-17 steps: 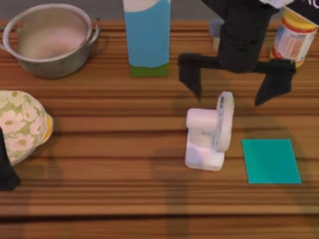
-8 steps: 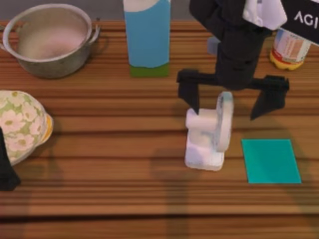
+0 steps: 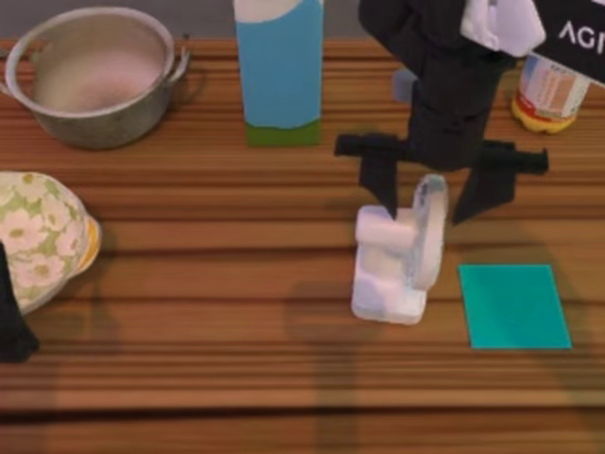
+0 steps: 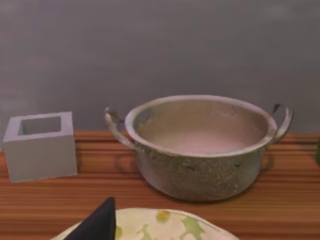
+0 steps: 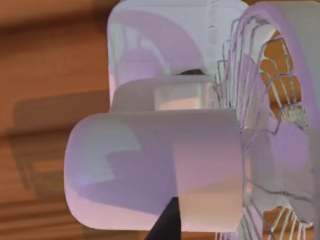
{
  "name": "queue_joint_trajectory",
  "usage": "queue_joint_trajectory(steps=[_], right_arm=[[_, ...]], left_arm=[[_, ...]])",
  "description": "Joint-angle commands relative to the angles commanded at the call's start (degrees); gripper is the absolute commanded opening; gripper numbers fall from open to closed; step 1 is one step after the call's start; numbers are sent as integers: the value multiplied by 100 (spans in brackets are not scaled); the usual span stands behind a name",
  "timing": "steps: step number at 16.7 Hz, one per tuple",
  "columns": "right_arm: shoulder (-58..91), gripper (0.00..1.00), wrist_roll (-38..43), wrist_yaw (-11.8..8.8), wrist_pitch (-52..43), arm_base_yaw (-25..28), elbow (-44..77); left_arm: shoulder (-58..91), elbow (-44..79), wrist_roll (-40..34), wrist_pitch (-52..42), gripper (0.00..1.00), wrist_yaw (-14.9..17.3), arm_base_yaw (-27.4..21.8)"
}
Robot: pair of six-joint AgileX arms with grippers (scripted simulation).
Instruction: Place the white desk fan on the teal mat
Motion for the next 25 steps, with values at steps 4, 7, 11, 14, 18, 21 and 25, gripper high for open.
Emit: queue_joint_trajectory(steps=[4,7,11,14,18,21,25], right_arm=[[0,10,0,0,0,0,0],[0,0,0,0,0,0,0],[0,0,0,0,0,0,0],[-44,0,-2,9,-5,-11,0],[19,0,12,20,-402,1,440],[84,0,4,15,-971,24,1116],[109,0,-10,11,-1230,35,1377]], left_arm=[[0,0,0,0,100,0,0],[0,0,0,0,100,0,0],[0,0,0,0,100,0,0],[0,0,0,0,100,0,0],[0,0,0,0,100,0,0],[0,0,0,0,100,0,0],[0,0,0,0,100,0,0]])
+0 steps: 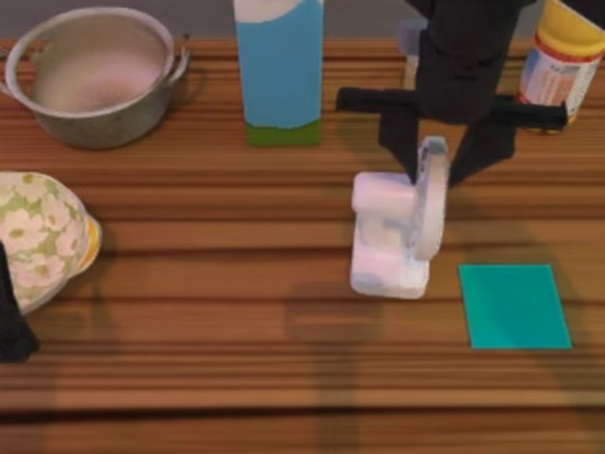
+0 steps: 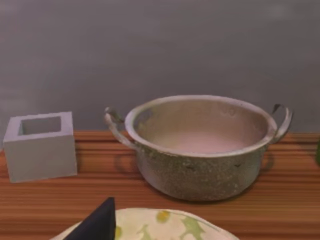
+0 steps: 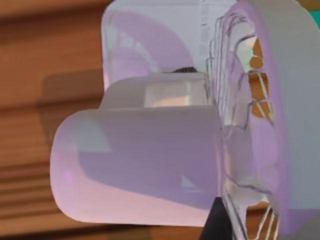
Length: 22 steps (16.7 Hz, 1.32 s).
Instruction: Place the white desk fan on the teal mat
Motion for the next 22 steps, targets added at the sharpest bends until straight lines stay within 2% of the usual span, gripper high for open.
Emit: queue_joint_trajectory(steps=[4,8,11,18,22], right_arm=[[-40,0,83,-2,18,-38,-48],[-279,0,934,1,93,-161,-435],[-629,0,2104,-1,232,-325,-921],[-1686,0,5486,-20,682,-780,-2333],[-2167,0,6809,-28,881,-988,-3032]], left_arm=[[0,0,0,0,100,0,0],[0,0,0,0,100,0,0],[0,0,0,0,100,0,0],[0,0,0,0,100,0,0],[0,0,0,0,100,0,0]])
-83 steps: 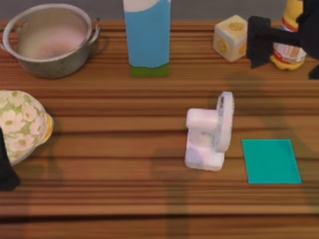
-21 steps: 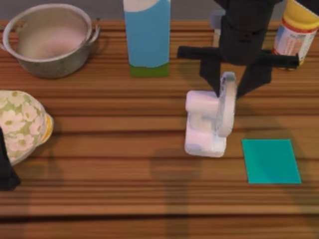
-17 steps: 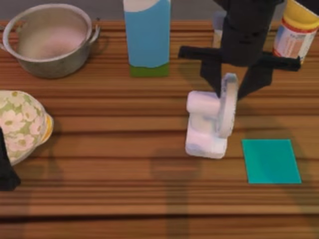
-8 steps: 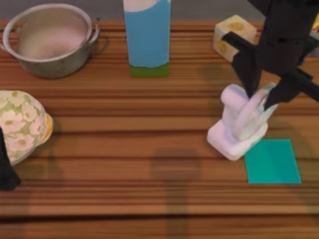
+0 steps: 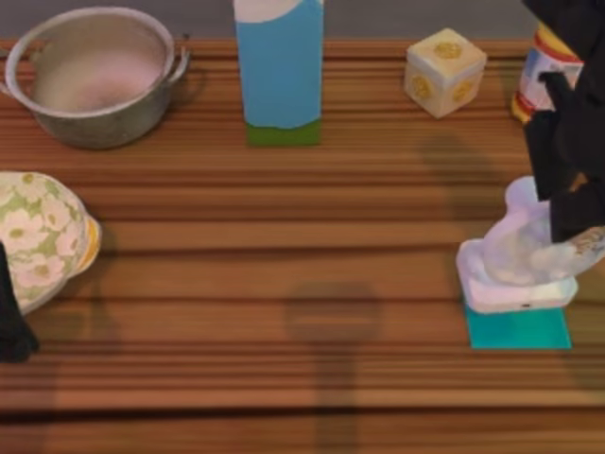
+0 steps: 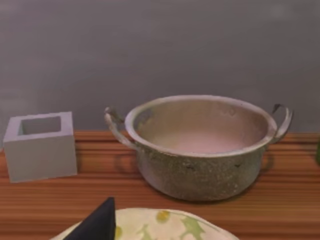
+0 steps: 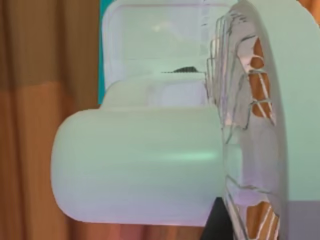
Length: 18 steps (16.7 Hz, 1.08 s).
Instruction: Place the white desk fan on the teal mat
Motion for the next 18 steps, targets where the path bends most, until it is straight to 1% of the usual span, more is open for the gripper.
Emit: queue_joint_trajectory(steps=[3,8,13,17,18], right_arm=[[-166,0,363,-1,70,-72,-248],[-149,0,363,2,86,-42,-259],[-104,0,353,-1,791,-89,-892],[-88,0,354,-1,846,-90,-947],[-88,8,354,-1,846,-90,-947]], left_arm=[[0,0,0,0,100,0,0],[0,0,0,0,100,0,0],[0,0,0,0,100,0,0],[0,0,0,0,100,0,0],[0,0,0,0,100,0,0]])
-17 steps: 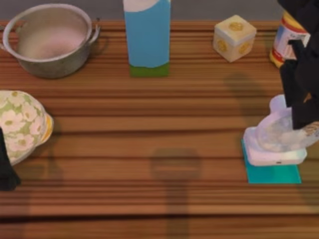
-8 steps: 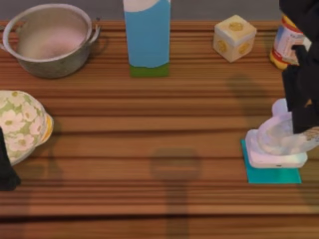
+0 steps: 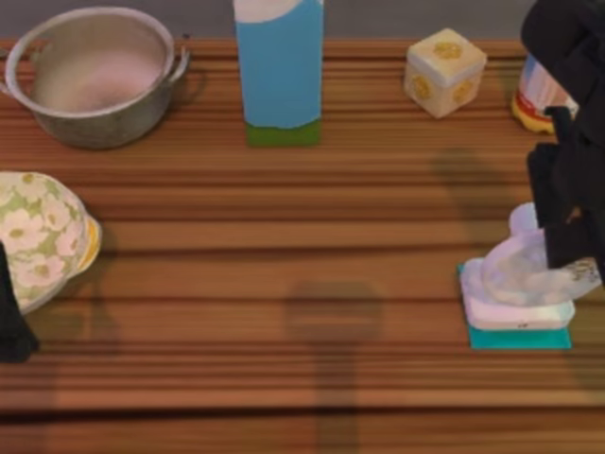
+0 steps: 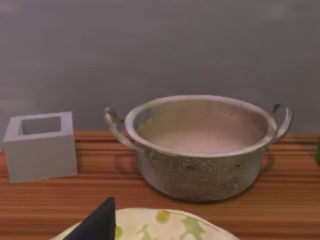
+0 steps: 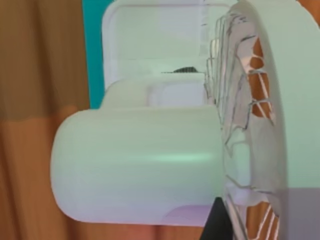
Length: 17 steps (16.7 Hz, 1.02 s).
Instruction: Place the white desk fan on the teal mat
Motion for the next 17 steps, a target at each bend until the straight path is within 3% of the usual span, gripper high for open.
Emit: queue_joint_trajectory(steps=[12,17], right_arm=[[0,98,0,0,0,0,0],[0,100,0,0,0,0,0]], left_arm=[[0,0,0,0,100,0,0],[0,0,0,0,100,0,0]])
